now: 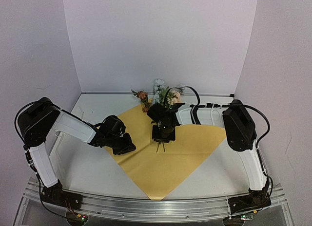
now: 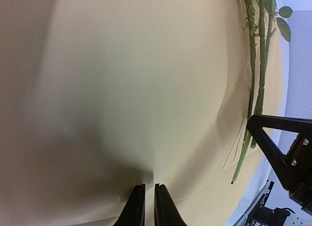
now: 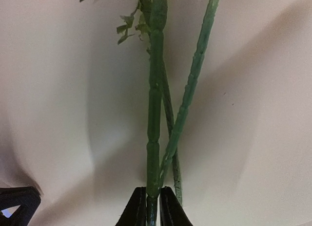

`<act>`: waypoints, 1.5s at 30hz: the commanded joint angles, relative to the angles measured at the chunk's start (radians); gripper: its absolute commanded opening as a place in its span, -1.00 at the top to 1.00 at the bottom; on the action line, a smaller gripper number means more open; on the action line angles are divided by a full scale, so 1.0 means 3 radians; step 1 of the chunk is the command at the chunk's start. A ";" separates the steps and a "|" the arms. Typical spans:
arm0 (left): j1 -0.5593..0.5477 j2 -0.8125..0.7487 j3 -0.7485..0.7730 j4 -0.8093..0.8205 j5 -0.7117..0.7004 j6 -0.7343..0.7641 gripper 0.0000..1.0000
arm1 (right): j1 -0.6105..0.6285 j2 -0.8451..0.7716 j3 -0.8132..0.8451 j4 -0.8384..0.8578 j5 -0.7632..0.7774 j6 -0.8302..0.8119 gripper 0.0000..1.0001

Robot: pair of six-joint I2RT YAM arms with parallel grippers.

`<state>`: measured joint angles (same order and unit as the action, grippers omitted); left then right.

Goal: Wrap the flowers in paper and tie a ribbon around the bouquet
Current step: Adjust the fake flower on the flattened wrapping paper, then pick up the bottom corner of the flattened wrapping paper from the center of the board.

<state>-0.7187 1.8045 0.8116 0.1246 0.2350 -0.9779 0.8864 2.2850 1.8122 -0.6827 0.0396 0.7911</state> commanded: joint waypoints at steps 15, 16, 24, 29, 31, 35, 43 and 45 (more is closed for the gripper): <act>0.0044 0.0171 0.0021 -0.0216 -0.0109 0.0001 0.79 | 0.0102 -0.0471 -0.0319 -0.0001 0.0050 0.0015 0.73; 0.0044 0.0154 0.0030 -0.0221 -0.0110 0.0019 0.76 | 0.0116 -0.0553 -0.0445 0.0040 0.0066 0.0012 0.67; 0.0043 -0.0118 0.0162 -0.0278 -0.0156 0.0254 0.37 | 0.0190 -0.1622 -0.1881 0.0697 -0.0048 0.0267 0.31; 0.0035 -0.0610 0.0025 -0.0388 -0.0183 0.0197 0.21 | 0.0188 -0.2067 -0.2636 0.1106 -0.0197 0.0518 0.22; 0.0021 -0.0890 -0.0161 -0.0441 -0.0185 0.0076 0.16 | 0.0189 -0.2166 -0.2855 0.1260 -0.0268 0.0594 0.22; -0.0022 -0.1429 -0.0618 -0.0589 -0.0121 -0.0310 0.09 | 0.0206 -0.2388 -0.3287 0.1681 -0.0404 0.0814 0.17; -0.0645 -0.2120 -0.1395 -0.0562 -0.0335 -0.1197 -0.12 | 0.0423 -0.2759 -0.3808 0.2082 -0.0376 0.1194 -0.01; -0.0809 -0.2162 -0.1529 -0.0450 -0.0397 -0.1387 -0.13 | 0.0478 -0.2779 -0.3922 0.2212 -0.0384 0.1303 -0.06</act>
<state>-0.8900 1.1981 0.4075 -0.0525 0.1694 -1.2239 0.9966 1.4854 0.6929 -0.1400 -0.0795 1.0901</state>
